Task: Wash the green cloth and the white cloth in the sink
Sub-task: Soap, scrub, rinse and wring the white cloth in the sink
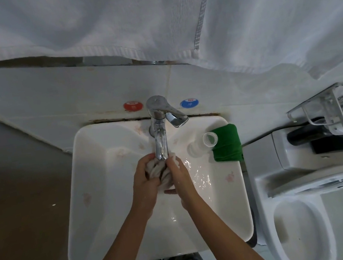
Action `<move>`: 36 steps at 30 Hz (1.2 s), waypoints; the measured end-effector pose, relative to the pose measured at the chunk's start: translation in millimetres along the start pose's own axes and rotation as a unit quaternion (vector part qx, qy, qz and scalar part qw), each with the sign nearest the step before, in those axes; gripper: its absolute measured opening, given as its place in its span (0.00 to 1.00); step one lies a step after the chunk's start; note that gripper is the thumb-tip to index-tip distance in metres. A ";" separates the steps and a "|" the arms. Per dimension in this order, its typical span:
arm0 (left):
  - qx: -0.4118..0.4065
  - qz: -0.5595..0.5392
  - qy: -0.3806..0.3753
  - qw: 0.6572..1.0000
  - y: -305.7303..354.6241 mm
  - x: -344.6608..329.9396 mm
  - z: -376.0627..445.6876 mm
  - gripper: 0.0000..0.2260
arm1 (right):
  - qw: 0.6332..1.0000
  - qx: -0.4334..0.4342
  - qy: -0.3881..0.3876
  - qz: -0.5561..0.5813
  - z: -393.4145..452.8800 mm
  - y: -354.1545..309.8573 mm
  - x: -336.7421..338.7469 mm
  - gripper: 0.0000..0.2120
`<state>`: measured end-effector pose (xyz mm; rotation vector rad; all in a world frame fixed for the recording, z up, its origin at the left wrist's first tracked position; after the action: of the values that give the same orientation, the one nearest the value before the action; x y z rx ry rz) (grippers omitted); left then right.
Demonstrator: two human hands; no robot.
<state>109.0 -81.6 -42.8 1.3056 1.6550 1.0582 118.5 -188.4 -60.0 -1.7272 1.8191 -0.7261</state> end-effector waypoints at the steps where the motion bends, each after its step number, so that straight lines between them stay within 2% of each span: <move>1: -0.001 -0.007 -0.009 1.000 0.5 -1.1 -1.6 0.21 | 1.000 0.005 0.009 0.004 1.2 0.6 2.0 0.11; 4: 0.006 -0.036 -0.033 0.999 0.1 -3.4 -4.4 0.29 | 0.997 0.049 0.060 0.022 4.3 -0.8 8.9 0.11; 6: 0.048 -0.042 -0.023 0.998 -5.0 -4.4 -4.4 0.31 | 0.995 0.066 0.072 0.036 2.0 -3.2 10.9 0.12; 8: 0.089 -0.023 0.001 0.996 -8.9 -4.3 -3.9 0.24 | 0.993 0.081 0.070 0.040 0.3 -3.4 11.9 0.16; 11: 0.092 0.017 0.039 0.995 -5.2 -4.3 -2.0 0.15 | 0.995 0.073 0.051 0.039 0.5 -1.7 7.9 0.23; 13: 0.086 0.038 0.069 0.993 -3.6 -5.4 0.7 0.12 | 0.997 0.066 0.027 0.038 2.7 -1.9 3.1 0.17; 15: 0.068 0.109 0.094 0.987 -6.7 -7.7 1.4 0.12 | 0.997 0.063 0.037 0.035 -0.6 -5.2 -4.1 0.07; 18: 0.032 0.210 0.148 0.966 -4.6 -12.8 -4.4 0.14 | 0.996 0.062 0.069 0.013 -1.9 -5.7 -12.0 0.16; 21: 0.019 0.239 0.169 0.956 5.9 -16.1 -6.8 0.14 | 0.995 0.055 0.078 0.029 -3.2 -6.4 -14.2 0.13; 25: 0.001 0.208 0.199 0.958 11.4 -19.3 -6.8 0.13 | 0.995 0.030 0.086 0.049 0.7 -6.6 -10.8 0.10; 30: 0.010 0.170 0.192 0.967 7.3 -23.4 -4.4 0.12 | 0.988 0.067 0.137 0.009 -3.4 -15.9 1.2 0.13; 36: -0.035 0.154 0.192 0.969 22.1 -28.3 -21.8 0.15 | 0.982 0.127 0.136 0.030 -30.7 -25.8 5.8 0.13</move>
<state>101.9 -109.6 -12.3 1.4054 1.7011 1.6264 115.5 -194.4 -20.1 -1.4574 1.8490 -1.1631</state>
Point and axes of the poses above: each hand's wrist, its own z-axis towards the middle knuckle, its own x-axis out of the back of the hand, y = z × x, the point moved 5 cm from there along z, towards the middle knuckle, and after that the axes turned 4 degrees about -x, right-handed, at the moved point
